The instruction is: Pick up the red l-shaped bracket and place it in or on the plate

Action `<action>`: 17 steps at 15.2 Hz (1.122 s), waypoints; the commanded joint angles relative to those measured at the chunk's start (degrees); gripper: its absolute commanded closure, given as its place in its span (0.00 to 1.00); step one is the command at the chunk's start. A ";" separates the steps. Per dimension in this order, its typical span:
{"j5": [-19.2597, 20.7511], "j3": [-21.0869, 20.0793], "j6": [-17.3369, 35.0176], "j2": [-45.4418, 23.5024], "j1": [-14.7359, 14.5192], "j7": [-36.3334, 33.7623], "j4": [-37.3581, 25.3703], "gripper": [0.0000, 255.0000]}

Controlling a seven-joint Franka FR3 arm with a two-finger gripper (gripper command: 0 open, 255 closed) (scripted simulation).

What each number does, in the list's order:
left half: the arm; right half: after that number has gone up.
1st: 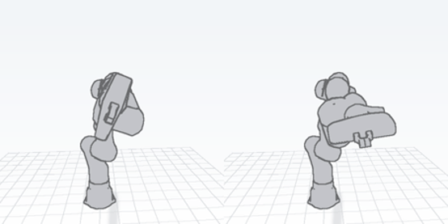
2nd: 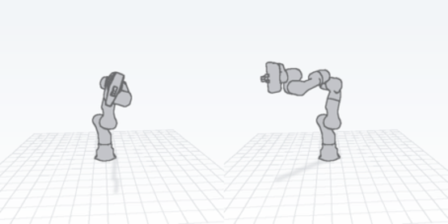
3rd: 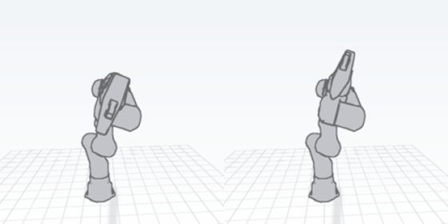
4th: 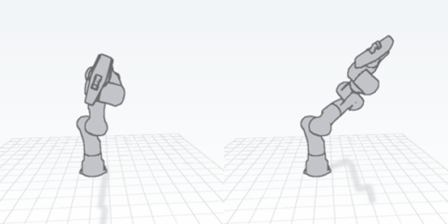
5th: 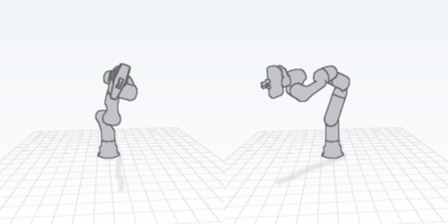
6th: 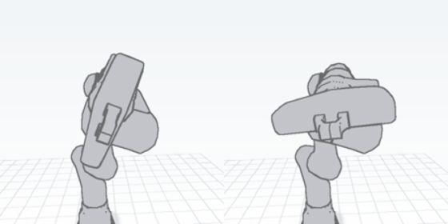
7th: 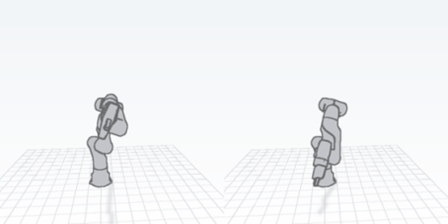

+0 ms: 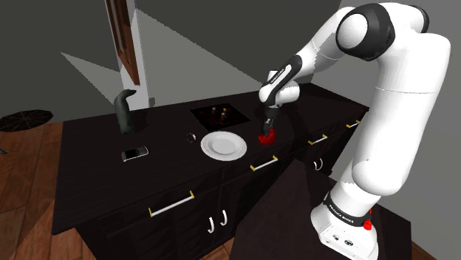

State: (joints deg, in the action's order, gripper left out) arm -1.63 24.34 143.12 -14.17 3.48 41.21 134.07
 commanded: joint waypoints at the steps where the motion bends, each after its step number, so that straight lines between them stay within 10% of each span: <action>1: 0.78 0.37 -1.21 1.25 -0.26 -0.45 -0.02 1.00; 17: 5.69 0.40 -12.35 10.35 -3.00 -6.24 -2.60 1.00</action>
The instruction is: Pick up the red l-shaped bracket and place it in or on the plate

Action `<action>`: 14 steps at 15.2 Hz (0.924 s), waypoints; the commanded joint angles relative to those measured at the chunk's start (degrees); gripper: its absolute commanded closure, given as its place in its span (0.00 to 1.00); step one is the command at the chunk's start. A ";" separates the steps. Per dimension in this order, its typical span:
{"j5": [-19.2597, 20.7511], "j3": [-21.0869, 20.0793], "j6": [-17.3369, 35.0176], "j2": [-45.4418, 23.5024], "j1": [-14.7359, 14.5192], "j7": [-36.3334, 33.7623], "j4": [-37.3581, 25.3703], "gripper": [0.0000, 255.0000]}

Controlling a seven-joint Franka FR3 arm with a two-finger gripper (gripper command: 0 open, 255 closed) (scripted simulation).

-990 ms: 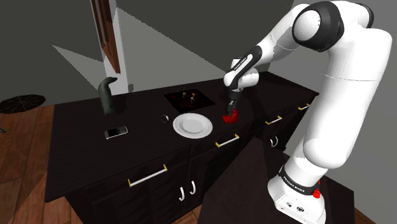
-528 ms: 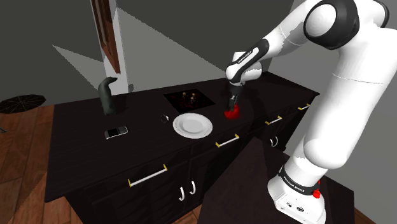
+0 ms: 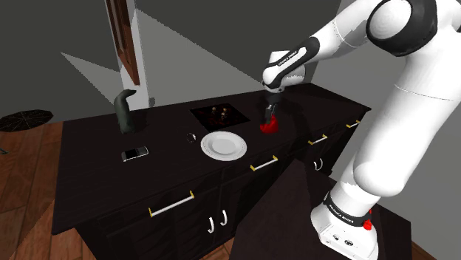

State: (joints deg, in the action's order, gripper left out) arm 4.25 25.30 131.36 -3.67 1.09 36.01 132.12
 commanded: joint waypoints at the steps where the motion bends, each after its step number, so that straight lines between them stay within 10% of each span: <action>1: -0.34 -1.25 -0.99 -0.25 -1.38 -2.37 -1.04 1.00; 14: -3.75 -9.42 -7.26 -6.22 -10.45 -17.37 -12.15 1.00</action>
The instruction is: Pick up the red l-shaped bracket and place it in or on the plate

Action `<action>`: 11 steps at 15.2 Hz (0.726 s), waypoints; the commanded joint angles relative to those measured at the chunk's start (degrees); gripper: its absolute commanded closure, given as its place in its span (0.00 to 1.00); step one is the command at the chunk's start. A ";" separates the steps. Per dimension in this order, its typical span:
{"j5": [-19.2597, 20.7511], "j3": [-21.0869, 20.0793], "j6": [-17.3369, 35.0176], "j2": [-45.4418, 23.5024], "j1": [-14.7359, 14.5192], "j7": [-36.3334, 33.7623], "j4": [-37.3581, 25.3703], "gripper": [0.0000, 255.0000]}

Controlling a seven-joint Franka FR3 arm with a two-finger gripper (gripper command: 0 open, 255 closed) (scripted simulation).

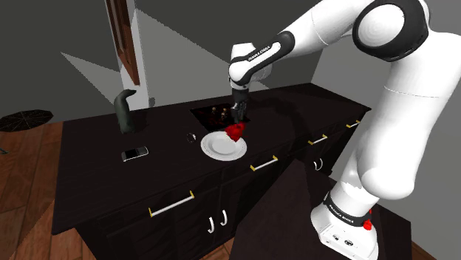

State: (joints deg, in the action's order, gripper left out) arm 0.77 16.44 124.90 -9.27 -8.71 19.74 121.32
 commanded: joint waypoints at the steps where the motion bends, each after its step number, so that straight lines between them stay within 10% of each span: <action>1: -0.54 -1.09 -1.40 -1.39 -1.26 -2.11 -2.67 1.00; 6: -1.15 -2.24 -2.35 -3.46 -2.57 -4.20 -5.55 1.00; 7: -1.15 -2.24 -2.35 -3.46 -2.57 -4.20 -5.55 0.00; 11: -4.12 -3.70 6.55 -8.47 -1.91 -0.04 -4.19 0.00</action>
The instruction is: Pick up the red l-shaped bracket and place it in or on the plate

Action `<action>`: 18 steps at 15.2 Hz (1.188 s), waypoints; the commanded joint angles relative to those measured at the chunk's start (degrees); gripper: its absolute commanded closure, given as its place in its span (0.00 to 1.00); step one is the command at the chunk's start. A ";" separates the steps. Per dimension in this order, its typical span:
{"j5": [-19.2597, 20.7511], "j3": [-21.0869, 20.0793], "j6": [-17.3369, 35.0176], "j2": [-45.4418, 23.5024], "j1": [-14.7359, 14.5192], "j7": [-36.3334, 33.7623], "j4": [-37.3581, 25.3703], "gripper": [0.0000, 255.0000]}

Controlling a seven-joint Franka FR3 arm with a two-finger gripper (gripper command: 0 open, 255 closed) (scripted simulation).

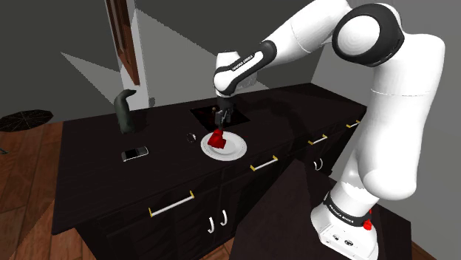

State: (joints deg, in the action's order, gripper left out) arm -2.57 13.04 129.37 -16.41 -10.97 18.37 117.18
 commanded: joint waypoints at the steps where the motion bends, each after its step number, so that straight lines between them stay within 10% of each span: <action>1: -1.60 -0.79 4.19 -2.74 0.59 2.43 0.02 0.00; 17: -3.18 -1.71 9.85 -7.41 1.26 3.73 0.83 0.00; 18: -3.18 -1.71 9.85 -7.41 1.26 3.73 0.83 1.00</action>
State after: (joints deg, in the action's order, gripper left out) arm -5.75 11.32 139.23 -23.82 -9.71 22.10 118.01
